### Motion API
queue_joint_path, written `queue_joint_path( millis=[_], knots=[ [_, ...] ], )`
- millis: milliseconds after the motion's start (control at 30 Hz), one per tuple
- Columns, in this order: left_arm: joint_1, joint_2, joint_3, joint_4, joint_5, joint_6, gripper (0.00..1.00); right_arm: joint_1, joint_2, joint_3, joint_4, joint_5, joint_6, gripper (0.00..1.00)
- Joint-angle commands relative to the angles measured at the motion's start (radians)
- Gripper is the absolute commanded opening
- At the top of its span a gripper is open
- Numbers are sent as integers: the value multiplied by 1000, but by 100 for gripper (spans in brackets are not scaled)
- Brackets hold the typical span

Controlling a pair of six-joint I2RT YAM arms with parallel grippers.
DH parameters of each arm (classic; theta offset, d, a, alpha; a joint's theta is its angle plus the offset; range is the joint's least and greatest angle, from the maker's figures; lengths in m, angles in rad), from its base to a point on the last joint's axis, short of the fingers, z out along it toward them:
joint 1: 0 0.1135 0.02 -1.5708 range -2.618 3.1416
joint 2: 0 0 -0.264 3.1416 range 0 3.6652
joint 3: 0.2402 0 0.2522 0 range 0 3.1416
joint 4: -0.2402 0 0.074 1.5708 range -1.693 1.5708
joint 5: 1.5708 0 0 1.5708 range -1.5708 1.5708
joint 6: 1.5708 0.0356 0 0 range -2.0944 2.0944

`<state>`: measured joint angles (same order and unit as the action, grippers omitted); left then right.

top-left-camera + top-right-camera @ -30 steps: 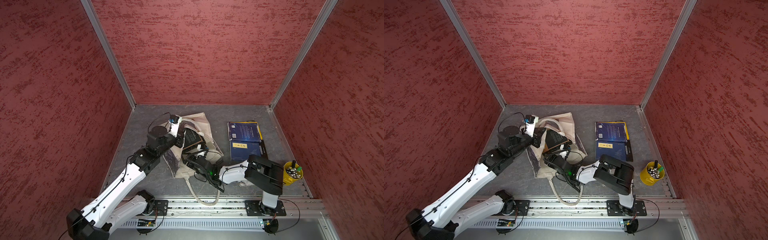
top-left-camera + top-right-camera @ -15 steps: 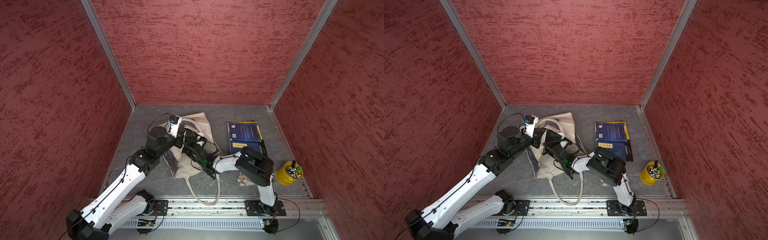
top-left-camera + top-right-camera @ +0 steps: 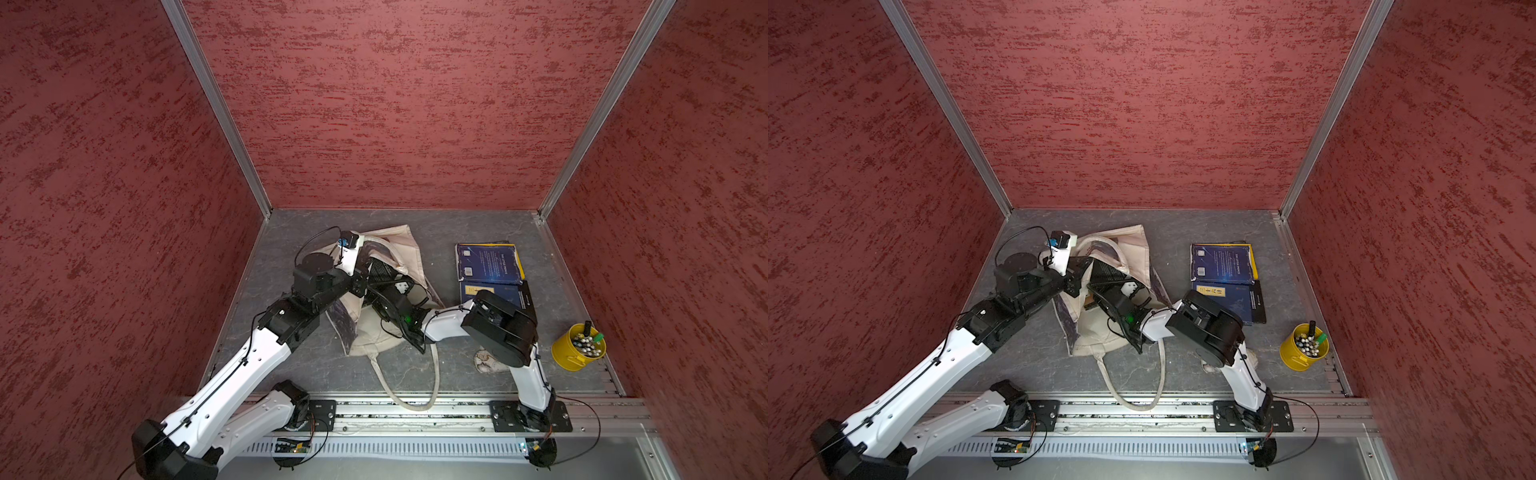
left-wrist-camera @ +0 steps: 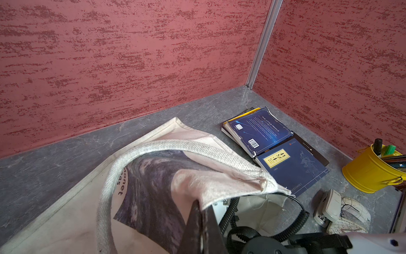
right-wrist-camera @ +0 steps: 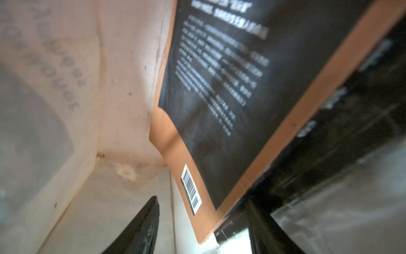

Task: Take out the books from the canvas bag
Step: Pick up the book from the canvas bag.

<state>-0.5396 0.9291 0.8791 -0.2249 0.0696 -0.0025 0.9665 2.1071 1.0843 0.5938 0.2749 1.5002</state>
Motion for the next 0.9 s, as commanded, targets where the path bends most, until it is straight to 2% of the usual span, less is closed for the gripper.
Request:
queue_joint_path(
  millis=[0,100,233,333,500,700,867],
  knots=[
    [0,-20,3,68,19,10,0,-26,74,38,-189,42,80,66],
    [0,-17,4,65,32,9,0,-27,95,69,-136,63,50,67],
    [-2,-22,1,66,40,12,0,-25,97,97,-44,119,-69,67],
    [-2,-20,3,68,60,12,0,-43,112,87,53,90,-82,67],
    [-2,-15,1,69,106,12,0,-64,125,171,-73,98,-91,59],
    [-3,-11,3,68,141,15,0,-92,144,220,-25,83,-145,58],
    [-3,-7,3,65,154,17,0,-107,159,306,16,7,-245,57]
  ],
)
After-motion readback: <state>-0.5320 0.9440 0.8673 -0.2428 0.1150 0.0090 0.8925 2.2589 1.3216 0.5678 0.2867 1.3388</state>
